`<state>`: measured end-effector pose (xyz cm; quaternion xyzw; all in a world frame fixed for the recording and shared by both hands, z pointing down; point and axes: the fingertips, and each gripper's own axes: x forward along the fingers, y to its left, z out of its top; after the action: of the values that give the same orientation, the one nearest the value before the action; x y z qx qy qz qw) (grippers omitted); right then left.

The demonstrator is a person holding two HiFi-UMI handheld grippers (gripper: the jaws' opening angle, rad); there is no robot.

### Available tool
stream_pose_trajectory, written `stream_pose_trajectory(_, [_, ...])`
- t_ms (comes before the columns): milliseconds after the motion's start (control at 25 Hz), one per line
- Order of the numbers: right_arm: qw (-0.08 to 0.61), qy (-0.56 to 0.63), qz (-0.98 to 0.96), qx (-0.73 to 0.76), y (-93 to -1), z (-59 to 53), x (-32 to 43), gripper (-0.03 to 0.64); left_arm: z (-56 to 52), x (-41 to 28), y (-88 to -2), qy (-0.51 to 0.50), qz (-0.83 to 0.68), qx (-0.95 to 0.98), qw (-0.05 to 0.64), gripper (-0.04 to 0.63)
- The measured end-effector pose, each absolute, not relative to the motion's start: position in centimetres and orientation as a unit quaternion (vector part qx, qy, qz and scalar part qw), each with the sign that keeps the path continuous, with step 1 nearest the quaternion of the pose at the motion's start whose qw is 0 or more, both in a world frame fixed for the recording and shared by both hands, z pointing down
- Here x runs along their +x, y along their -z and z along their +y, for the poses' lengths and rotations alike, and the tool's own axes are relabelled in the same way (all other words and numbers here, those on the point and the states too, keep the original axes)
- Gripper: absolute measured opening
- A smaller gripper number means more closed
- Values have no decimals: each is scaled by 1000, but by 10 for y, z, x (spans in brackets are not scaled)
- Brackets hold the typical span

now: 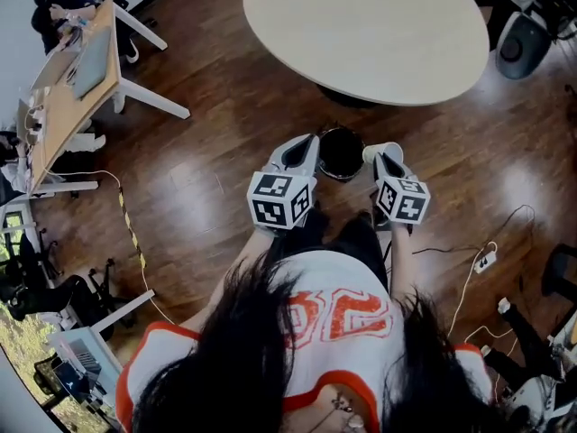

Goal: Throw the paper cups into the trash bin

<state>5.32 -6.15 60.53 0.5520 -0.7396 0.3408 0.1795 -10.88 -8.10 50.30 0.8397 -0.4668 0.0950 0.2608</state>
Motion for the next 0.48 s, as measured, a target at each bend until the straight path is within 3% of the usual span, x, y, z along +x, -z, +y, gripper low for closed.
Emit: stream_pose_trajectory(480, [211, -364, -729, 539, -670, -87, 19, 28, -93, -87, -541, -96, -398, 871, 272, 0])
